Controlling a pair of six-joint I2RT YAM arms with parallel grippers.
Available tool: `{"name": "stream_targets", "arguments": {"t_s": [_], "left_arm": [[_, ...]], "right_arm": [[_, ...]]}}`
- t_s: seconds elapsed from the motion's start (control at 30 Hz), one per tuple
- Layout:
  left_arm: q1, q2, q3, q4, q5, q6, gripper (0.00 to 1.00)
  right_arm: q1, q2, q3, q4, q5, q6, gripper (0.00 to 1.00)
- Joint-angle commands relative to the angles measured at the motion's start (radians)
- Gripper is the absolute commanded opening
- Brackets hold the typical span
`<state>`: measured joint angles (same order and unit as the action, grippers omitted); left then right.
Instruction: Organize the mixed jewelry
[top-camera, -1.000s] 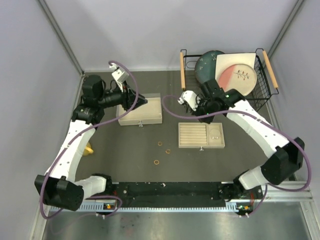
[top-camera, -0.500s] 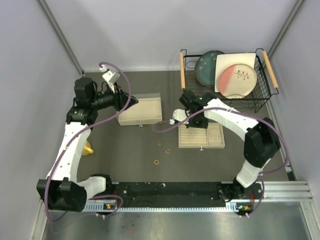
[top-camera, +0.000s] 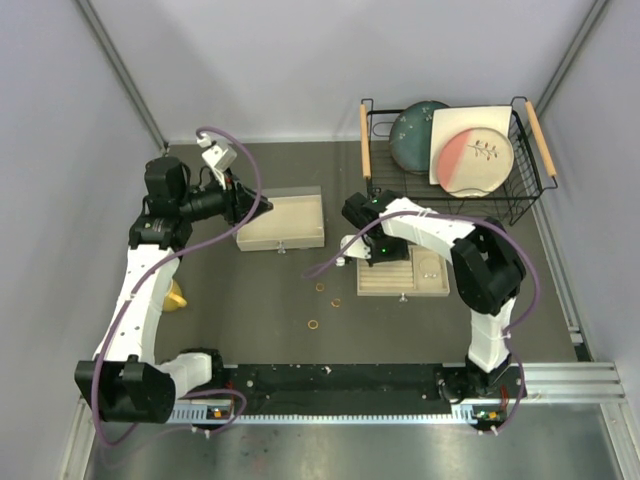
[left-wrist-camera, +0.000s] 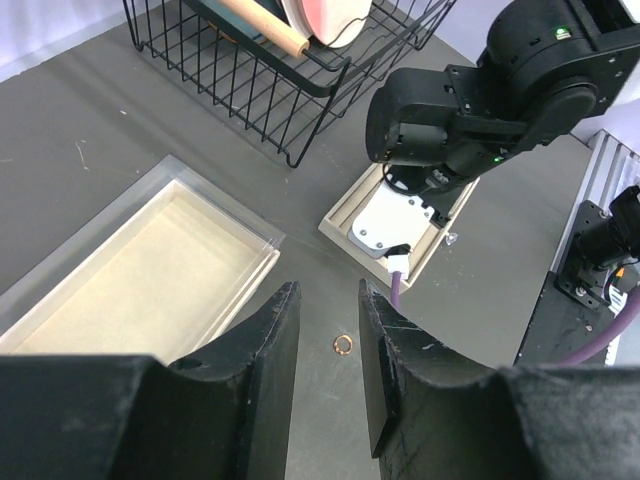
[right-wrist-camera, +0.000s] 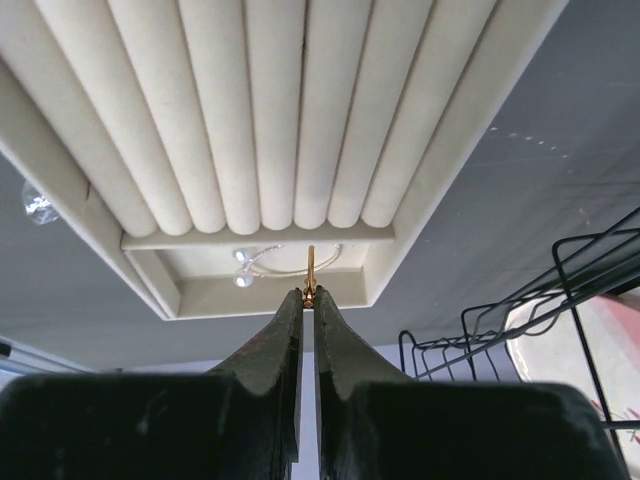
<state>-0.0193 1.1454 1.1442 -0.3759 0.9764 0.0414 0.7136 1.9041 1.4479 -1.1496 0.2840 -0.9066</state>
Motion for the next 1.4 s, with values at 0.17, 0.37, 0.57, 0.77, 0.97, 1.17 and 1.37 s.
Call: {"name": "stream_targets", "arguments": {"t_s": [0.17,0.37,0.57,0.77,0.97,1.17,1.37], "left_arm": [[0.013,0.008,-0.009,0.009,0.054,0.044,0.35],[0.013,0.016,-0.021,0.008,0.067,0.049,0.35],[0.012,0.023,-0.024,0.009,0.08,0.049,0.35],[0.012,0.024,-0.034,0.008,0.097,0.055,0.34],[0.012,0.031,-0.035,0.008,0.11,0.052,0.34],[0.013,0.045,-0.035,0.008,0.128,0.054,0.34],[0.012,0.059,-0.034,0.008,0.145,0.054,0.34]], "right_arm": [[0.014,0.058,0.08,-0.012,0.007,-0.029,0.0],[0.014,0.088,0.08,-0.013,-0.008,-0.005,0.0],[0.014,0.098,0.077,-0.004,-0.017,0.018,0.0],[0.014,0.105,0.069,0.007,-0.005,0.021,0.0],[0.011,0.122,0.069,0.019,0.003,0.026,0.0],[0.001,0.136,0.063,0.039,0.007,0.034,0.0],[-0.009,0.138,0.055,0.048,0.012,0.029,0.0]]}}
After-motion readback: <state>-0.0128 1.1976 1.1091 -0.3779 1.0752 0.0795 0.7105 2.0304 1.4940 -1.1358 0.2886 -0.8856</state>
